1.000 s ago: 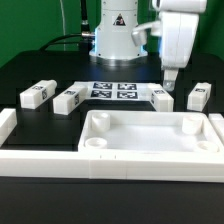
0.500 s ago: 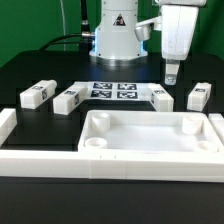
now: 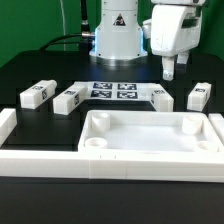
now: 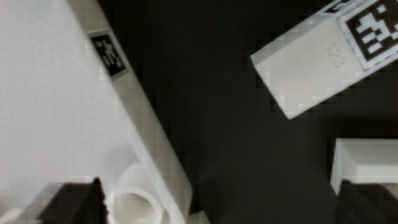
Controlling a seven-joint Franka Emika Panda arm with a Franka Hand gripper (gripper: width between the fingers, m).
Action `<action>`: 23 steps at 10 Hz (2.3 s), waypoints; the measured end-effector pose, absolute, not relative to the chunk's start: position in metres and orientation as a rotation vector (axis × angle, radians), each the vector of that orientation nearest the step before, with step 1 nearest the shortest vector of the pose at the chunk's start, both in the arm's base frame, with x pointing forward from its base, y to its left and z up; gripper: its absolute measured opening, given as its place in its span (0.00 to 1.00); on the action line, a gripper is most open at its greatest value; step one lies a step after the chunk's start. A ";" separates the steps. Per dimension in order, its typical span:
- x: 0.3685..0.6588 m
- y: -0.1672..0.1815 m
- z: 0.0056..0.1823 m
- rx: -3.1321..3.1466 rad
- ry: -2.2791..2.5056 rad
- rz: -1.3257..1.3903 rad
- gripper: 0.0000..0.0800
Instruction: Assemble desk
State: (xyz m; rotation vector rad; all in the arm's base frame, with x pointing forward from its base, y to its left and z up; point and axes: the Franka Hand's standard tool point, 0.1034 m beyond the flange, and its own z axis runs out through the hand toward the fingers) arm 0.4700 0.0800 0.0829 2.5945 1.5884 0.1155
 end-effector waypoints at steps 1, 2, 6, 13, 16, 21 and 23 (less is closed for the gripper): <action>0.470 0.080 0.083 2.593 1.591 0.115 0.81; 0.469 0.080 0.082 2.618 1.557 0.118 0.81; 0.452 0.090 0.075 2.990 0.848 0.105 0.81; 0.451 0.093 0.074 3.157 0.199 0.097 0.81; 0.454 0.099 0.075 3.188 -0.046 0.105 0.81; 0.451 0.096 0.071 3.168 -0.690 0.050 0.81; 0.448 0.105 0.068 3.110 -0.949 0.020 0.81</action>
Offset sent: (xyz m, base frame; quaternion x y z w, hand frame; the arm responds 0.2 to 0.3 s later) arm -0.0313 -0.0048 -0.0087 0.0245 -0.0122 0.3814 0.9240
